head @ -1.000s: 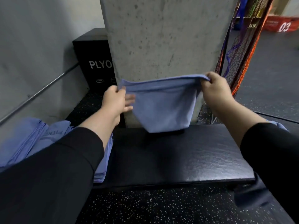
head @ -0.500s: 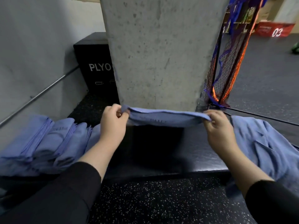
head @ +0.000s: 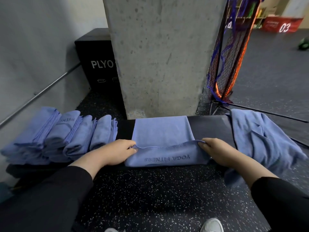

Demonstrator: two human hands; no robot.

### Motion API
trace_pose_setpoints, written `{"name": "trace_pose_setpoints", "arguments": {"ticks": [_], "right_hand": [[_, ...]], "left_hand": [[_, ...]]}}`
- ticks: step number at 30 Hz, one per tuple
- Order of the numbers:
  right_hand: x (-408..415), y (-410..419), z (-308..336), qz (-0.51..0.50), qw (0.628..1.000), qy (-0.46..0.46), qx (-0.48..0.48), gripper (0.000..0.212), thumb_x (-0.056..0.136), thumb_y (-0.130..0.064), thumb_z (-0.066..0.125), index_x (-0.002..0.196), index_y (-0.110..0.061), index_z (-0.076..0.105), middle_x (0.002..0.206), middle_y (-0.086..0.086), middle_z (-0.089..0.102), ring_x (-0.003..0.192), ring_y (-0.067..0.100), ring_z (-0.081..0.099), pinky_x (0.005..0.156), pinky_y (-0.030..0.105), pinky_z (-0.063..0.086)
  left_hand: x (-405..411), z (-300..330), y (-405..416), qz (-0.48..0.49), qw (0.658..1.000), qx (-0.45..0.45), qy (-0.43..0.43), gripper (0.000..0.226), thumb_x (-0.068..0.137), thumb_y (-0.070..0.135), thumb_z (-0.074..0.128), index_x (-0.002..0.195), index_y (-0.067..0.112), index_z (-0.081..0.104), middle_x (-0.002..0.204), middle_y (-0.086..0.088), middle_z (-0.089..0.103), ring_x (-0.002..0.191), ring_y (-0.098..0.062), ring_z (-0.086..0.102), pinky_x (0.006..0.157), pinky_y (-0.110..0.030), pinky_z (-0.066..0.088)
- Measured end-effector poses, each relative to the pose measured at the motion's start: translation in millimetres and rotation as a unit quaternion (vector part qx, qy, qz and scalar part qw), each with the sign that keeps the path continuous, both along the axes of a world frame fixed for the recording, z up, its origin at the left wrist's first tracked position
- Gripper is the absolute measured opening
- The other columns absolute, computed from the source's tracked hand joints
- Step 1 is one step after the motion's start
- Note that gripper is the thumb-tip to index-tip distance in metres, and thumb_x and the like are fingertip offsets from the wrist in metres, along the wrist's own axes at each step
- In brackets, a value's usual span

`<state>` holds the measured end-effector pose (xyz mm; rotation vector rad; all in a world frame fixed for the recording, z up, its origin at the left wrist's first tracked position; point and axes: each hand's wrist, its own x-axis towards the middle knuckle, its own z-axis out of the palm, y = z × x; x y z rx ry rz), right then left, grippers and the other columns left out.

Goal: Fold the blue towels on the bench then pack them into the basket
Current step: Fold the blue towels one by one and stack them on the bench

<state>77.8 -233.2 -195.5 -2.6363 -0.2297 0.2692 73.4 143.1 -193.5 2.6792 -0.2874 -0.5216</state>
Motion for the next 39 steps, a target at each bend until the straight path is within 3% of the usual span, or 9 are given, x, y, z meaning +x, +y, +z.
{"name": "trace_pose_setpoints", "arguments": {"ticks": [6, 11, 14, 18, 21, 24, 28, 33, 39], "right_hand": [[2, 6, 14, -0.021, 0.992, 0.018, 0.121, 0.035, 0.104, -0.035, 0.049, 0.085, -0.011, 0.066, 0.074, -0.007, 0.07, 0.071, 0.004, 0.055, 0.067, 0.019, 0.045], [30, 13, 9, -0.147, 0.958, -0.064, 0.238, 0.036, 0.105, -0.037, 0.048, 0.093, -0.011, 0.071, 0.089, -0.002, 0.075, 0.083, 0.011, 0.063, 0.081, 0.034, 0.05], [48, 21, -6, -0.187, 0.944, -0.076, 0.26, 0.039, 0.104, -0.04, 0.046, 0.092, -0.012, 0.07, 0.085, 0.0, 0.074, 0.082, 0.018, 0.065, 0.077, 0.038, 0.05], [73, 36, -26, -0.187, 0.954, -0.077, 0.222, 0.045, 0.105, -0.04, 0.043, 0.088, -0.003, 0.061, 0.076, 0.012, 0.065, 0.071, 0.022, 0.053, 0.066, 0.037, 0.041], [88, 42, -41, -0.166, 0.97, -0.055, 0.168, 0.046, 0.106, -0.036, 0.041, 0.082, 0.002, 0.051, 0.067, 0.007, 0.053, 0.067, 0.024, 0.047, 0.059, 0.036, 0.033], [95, 45, -52, -0.131, 0.986, -0.037, 0.092, 0.043, 0.106, -0.036, 0.04, 0.073, -0.01, 0.044, 0.068, 0.005, 0.053, 0.07, 0.027, 0.048, 0.059, 0.037, 0.032], [96, 50, -49, -0.106, 0.993, -0.032, 0.032, 0.042, 0.108, -0.036, 0.036, 0.082, -0.005, 0.049, 0.081, 0.013, 0.059, 0.082, 0.035, 0.053, 0.065, 0.039, 0.031], [78, 58, -34, -0.048, 0.996, -0.026, -0.065, 0.038, 0.11, -0.026, 0.028, 0.107, 0.001, 0.055, 0.105, 0.021, 0.062, 0.099, 0.041, 0.06, 0.078, 0.043, 0.045], [48, 51, -27, -0.002, 0.989, 0.037, -0.144, 0.034, 0.109, -0.037, 0.028, 0.096, -0.016, 0.053, 0.093, 0.012, 0.061, 0.095, 0.033, 0.062, 0.073, 0.039, 0.043]], "left_hand": [[-11, 5, -5, 0.086, 0.941, -0.253, 0.207, 0.02, 0.107, 0.02, 0.048, 0.1, 0.006, 0.06, 0.073, -0.012, 0.058, 0.05, -0.02, 0.054, 0.049, -0.028, 0.049], [27, -1, -16, 0.231, 0.912, -0.338, -0.033, 0.027, 0.1, 0.007, 0.048, 0.074, 0.013, 0.053, 0.057, -0.01, 0.05, 0.05, -0.023, 0.05, 0.052, -0.032, 0.044], [51, -13, -20, 0.272, 0.908, -0.272, -0.168, 0.025, 0.099, 0.021, 0.053, 0.076, 0.01, 0.054, 0.061, -0.011, 0.054, 0.058, -0.021, 0.051, 0.061, -0.038, 0.051], [74, -28, -38, 0.258, 0.92, -0.185, -0.227, 0.029, 0.101, 0.021, 0.052, 0.074, 0.013, 0.046, 0.064, -0.001, 0.05, 0.06, -0.017, 0.043, 0.051, -0.025, 0.029], [91, -44, -46, 0.247, 0.937, -0.151, -0.197, 0.031, 0.104, 0.024, 0.048, 0.075, 0.018, 0.039, 0.067, 0.0, 0.048, 0.061, -0.019, 0.043, 0.052, -0.033, 0.027], [99, -63, -48, 0.198, 0.965, -0.073, -0.156, 0.036, 0.106, 0.024, 0.044, 0.072, 0.017, 0.033, 0.071, -0.005, 0.047, 0.068, -0.029, 0.046, 0.057, -0.037, 0.028], [100, -70, -51, 0.133, 0.978, 0.001, -0.162, 0.039, 0.105, 0.023, 0.043, 0.069, 0.02, 0.029, 0.084, -0.007, 0.049, 0.086, -0.036, 0.053, 0.068, -0.041, 0.037], [86, -57, -50, 0.112, 0.986, 0.029, -0.123, 0.036, 0.107, 0.027, 0.039, 0.072, 0.021, 0.03, 0.076, -0.002, 0.046, 0.076, -0.029, 0.051, 0.064, -0.039, 0.037], [55, -41, -34, 0.073, 0.996, 0.024, -0.055, 0.031, 0.103, 0.027, 0.043, 0.074, 0.015, 0.04, 0.077, -0.004, 0.053, 0.067, -0.019, 0.045, 0.056, -0.034, 0.029]]}}
